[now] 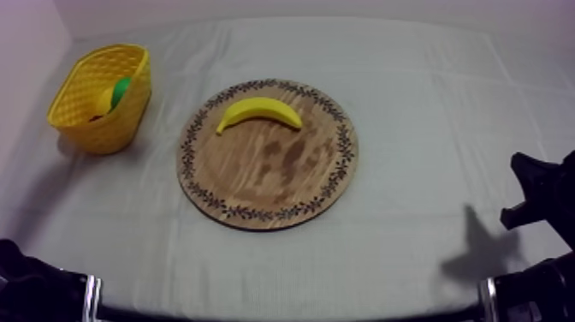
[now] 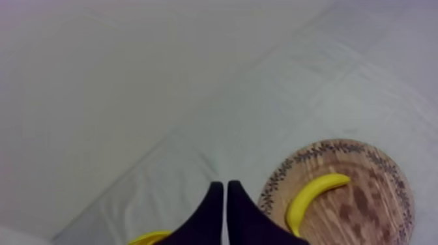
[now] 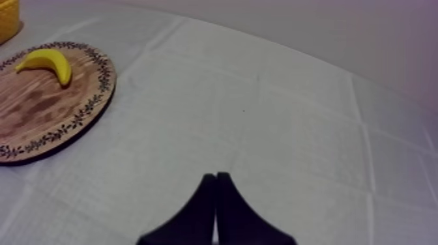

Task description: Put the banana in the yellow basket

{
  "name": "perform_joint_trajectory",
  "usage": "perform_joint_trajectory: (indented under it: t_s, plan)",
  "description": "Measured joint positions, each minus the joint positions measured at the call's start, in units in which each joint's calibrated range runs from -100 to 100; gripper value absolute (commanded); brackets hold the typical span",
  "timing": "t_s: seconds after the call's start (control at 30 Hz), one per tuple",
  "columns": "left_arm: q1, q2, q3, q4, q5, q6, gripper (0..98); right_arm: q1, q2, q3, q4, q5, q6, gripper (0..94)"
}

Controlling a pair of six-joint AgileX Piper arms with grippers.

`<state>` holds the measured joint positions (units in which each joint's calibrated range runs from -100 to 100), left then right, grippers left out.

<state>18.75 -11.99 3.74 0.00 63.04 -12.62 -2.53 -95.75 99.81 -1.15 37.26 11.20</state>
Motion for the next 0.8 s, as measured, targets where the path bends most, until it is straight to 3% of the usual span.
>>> perform_joint_trajectory:
  t_s: [0.4, 0.8]
  plan:
    - [5.7, 8.1, 4.4, -0.44, -2.9, -3.1, 0.0, 0.0, 0.0, 0.0, 0.0, 0.0, 0.0, 0.3]
    - [6.6, 15.1, 6.9, -2.15, -4.5, -5.7, 0.0, 0.0, 0.0, 0.0, 0.0, 0.0, 0.0, 0.3]
